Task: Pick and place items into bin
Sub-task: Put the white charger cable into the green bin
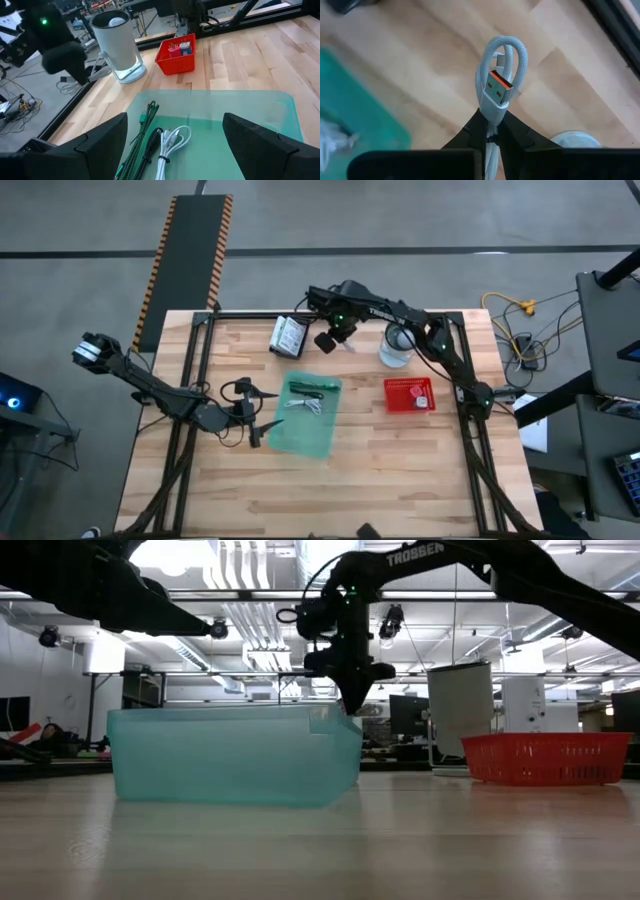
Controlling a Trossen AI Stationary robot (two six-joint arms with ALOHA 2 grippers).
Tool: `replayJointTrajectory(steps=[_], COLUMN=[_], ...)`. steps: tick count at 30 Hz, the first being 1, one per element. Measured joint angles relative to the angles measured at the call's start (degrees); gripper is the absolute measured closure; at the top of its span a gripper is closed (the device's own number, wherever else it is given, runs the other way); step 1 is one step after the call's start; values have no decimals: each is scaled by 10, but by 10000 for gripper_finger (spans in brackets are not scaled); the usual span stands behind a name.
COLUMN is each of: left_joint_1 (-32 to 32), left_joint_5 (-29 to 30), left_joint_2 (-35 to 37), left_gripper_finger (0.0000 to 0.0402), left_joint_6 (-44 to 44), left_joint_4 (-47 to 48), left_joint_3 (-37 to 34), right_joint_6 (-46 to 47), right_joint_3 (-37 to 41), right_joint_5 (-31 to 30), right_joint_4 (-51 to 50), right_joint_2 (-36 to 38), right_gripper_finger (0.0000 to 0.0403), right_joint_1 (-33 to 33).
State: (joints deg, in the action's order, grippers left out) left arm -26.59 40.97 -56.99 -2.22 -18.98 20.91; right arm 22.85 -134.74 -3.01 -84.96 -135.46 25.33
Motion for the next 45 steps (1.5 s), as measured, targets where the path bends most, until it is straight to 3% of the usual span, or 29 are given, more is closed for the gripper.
replayJointTrajectory(steps=[27,45], left_joint_1=[0,0], left_joint_5=[0,0], left_joint_2=[0,0], left_gripper_finger=[94,94], left_joint_6=[0,0], left_joint_4=[-1,-1], left_joint_3=[0,0], right_joint_6=[-5,1], right_joint_3=[0,1], right_joint_5=[0,1], right_joint_4=[31,113], right_joint_2=[12,11], right_gripper_finger=[385,385], right_joint_1=[-217,-307])
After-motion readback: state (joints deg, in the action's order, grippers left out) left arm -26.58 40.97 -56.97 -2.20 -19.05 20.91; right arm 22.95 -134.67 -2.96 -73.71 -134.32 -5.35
